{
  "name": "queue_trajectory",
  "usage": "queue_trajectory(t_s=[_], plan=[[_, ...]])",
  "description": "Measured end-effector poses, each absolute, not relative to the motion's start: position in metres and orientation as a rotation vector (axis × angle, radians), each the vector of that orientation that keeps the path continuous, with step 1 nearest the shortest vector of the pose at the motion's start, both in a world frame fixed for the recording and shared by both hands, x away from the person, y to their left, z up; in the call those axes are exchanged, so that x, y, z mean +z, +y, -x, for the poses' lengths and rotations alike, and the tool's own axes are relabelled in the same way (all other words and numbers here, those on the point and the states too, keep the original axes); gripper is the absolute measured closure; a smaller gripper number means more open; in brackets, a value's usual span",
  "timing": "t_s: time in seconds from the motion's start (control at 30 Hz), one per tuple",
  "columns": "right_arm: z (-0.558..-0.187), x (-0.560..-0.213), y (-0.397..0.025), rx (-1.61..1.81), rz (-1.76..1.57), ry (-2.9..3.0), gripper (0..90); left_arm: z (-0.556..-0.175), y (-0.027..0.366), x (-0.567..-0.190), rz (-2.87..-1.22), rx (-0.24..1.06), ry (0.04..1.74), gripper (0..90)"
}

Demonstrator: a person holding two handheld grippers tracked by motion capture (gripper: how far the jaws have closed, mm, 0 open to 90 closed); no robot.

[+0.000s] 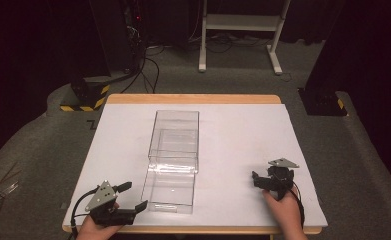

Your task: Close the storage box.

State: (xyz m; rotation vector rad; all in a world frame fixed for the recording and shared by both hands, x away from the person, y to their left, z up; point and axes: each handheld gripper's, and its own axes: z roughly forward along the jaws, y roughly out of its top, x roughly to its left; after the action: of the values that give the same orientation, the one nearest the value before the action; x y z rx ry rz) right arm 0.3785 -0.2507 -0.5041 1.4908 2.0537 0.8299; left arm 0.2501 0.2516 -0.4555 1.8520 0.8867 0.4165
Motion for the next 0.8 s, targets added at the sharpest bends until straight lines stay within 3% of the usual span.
queue_trajectory(t_s=[0.37, 0.8], plan=[[-0.378, -0.504, -0.251, 0.830, -1.492, 2.053, 10.5, -0.250, 0.245, -0.461, -1.905, 0.385, 0.869, 16.2], [-0.378, -0.504, -0.250, 0.829, -1.492, 2.053, 10.5, -0.247, 0.236, -0.465, -1.955, 0.395, 0.794, 37.3]])
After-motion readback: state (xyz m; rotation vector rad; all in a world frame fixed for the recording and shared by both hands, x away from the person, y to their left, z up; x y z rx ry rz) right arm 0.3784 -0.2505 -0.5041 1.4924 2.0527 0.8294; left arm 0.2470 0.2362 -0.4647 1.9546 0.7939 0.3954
